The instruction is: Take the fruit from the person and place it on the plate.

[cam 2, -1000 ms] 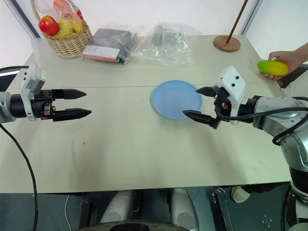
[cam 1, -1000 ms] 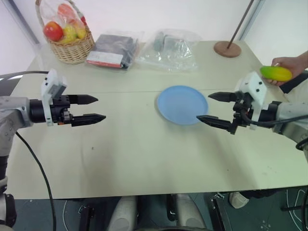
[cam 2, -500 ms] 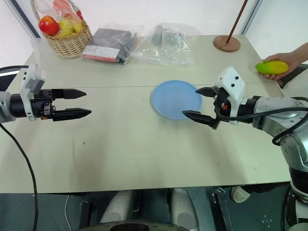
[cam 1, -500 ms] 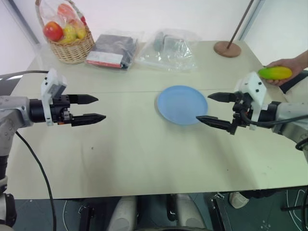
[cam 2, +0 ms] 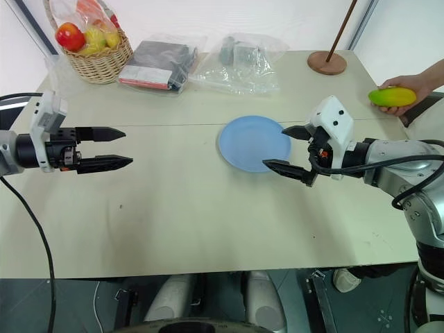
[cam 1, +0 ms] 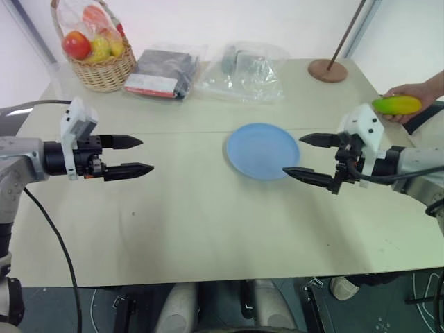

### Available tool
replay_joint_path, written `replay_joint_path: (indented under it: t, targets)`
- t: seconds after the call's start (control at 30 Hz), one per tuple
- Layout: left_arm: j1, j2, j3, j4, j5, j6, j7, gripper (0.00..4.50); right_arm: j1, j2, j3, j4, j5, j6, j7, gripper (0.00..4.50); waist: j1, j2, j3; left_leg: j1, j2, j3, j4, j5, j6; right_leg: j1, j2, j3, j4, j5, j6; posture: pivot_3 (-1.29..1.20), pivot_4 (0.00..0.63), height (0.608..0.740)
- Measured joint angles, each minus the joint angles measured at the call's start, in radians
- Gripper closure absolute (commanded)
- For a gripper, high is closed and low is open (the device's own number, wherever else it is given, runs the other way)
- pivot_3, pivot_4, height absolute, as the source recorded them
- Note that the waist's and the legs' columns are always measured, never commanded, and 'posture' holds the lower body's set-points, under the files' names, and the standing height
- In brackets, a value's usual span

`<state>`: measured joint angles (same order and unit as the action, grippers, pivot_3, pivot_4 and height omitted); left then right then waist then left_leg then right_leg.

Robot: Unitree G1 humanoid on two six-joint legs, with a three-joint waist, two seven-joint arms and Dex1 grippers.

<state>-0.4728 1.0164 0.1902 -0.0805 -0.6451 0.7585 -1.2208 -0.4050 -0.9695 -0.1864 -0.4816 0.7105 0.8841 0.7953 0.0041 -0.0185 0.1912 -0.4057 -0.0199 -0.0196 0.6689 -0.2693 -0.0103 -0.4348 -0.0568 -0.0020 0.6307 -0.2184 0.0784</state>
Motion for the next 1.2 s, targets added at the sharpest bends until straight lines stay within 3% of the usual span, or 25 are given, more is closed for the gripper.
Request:
replay_joint_path:
  t: [0.53,0.8,1.2]
  targets:
    - [-0.008,-0.017,-0.001,0.000,0.001,-0.001,0.013,0.02,-0.002,0.027,0.001,0.005,0.002,-0.006,-0.043,0.00,0.000,0.000,0.000,0.000,0.000,0.000,0.000,0.000,0.000,0.000,0.000,0.000,0.000,0.000,0.000,0.00,0.150,0.740]
    - [-0.034,-0.042,-0.009,0.004,0.001,-0.005,0.032,0.02,-0.099,0.102,0.010,0.024,0.006,0.007,-0.124,0.00,0.000,0.000,0.000,0.000,0.000,0.000,0.000,0.000,0.000,0.000,0.000,0.000,0.000,0.000,0.000,0.00,0.150,0.740]
    - [-0.061,-0.066,-0.018,0.023,0.002,-0.004,0.050,0.02,-0.479,0.388,0.054,0.212,0.098,0.198,-0.322,0.00,-0.018,0.000,0.000,0.000,0.000,-0.001,-0.001,0.000,0.000,-0.001,0.000,0.000,0.002,0.000,0.000,0.00,0.150,0.740]
